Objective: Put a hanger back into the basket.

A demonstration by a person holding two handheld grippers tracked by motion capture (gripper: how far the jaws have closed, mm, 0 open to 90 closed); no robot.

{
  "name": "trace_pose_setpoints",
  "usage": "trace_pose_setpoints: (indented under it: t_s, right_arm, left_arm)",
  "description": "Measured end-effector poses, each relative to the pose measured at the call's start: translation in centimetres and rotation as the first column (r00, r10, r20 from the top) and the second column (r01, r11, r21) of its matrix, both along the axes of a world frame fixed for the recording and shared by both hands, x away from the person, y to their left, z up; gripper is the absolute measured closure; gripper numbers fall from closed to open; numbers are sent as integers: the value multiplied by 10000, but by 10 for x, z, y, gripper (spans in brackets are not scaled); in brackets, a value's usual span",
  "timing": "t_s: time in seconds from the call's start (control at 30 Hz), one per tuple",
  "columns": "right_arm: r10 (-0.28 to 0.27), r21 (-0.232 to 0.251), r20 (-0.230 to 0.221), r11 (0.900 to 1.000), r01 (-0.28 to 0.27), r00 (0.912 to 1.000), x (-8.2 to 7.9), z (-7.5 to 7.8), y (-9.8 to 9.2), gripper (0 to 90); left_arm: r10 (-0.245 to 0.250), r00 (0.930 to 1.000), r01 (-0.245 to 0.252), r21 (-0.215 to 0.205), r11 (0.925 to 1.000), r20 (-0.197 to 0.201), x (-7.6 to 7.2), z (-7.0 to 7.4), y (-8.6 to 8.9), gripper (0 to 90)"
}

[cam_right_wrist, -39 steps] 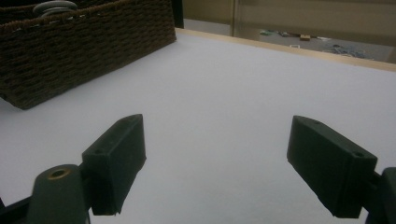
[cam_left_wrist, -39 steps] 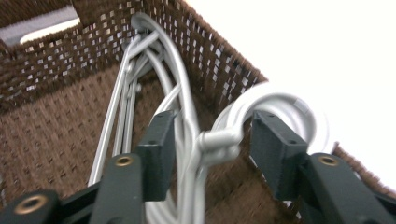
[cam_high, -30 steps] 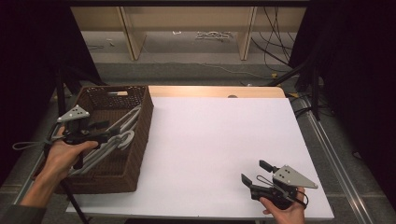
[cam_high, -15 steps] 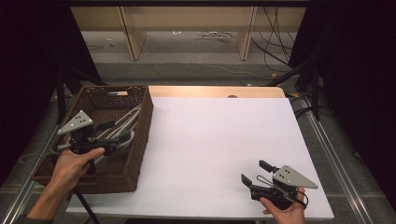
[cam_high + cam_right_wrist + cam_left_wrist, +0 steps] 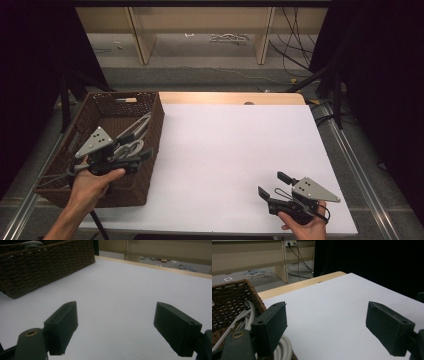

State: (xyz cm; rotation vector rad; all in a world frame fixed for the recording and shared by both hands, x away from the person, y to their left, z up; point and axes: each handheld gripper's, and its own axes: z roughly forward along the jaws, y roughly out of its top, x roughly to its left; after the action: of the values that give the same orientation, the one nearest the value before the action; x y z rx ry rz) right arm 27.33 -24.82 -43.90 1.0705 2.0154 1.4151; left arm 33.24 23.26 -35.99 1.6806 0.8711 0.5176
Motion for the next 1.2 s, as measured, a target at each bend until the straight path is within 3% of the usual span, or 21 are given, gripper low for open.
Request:
trace_pose_setpoints:
  t_s: [0.27, 0.3, 0.53, 0.87, 1.07, 1.1, 1.13, 1.2]
  right_arm:
    - [18, -7, 75, 10000, -18, 10000, 0, 0, 1, 204]
    - [58, 167, 251, 9998, -62, 9997, 1, -1, 2, 204]
    - [116, 114, 180, 9999, -118, 9998, -1, 1, 2, 203]
    - [123, 191, 218, 9997, -127, 9997, -2, 2, 3, 203]
    - [190, 379, 557, 9991, -212, 9983, -1, 1, 4, 203]
    - [221, 129, 698, 9997, -230, 9973, -1, 2, 2, 203]
    - [235, 288, 715, 9993, -257, 9972, -1, 2, 3, 203]
    - [222, 158, 662, 9996, -233, 9976, -2, 2, 3, 203]
  left_arm:
    - [-520, 9982, 521, -31, 9986, 290, -17, -7, -19, 172]
    - [-617, 9976, 618, -14, 9981, 313, -19, -8, -22, 172]
    - [-982, 9941, 981, 48, 9952, 454, -29, -13, -38, 171]
    - [-963, 9939, 962, 45, 9954, 536, -36, -27, -49, 170]
    - [-913, 9939, 906, 142, 9958, 624, -38, -33, -51, 167]
    - [-889, 9940, 882, 132, 9960, 643, -38, -34, -51, 167]
    - [-868, 9941, 864, 101, 9962, 643, -38, -35, -51, 167]
    - [-830, 9943, 821, 164, 9965, 665, -40, -38, -52, 165]
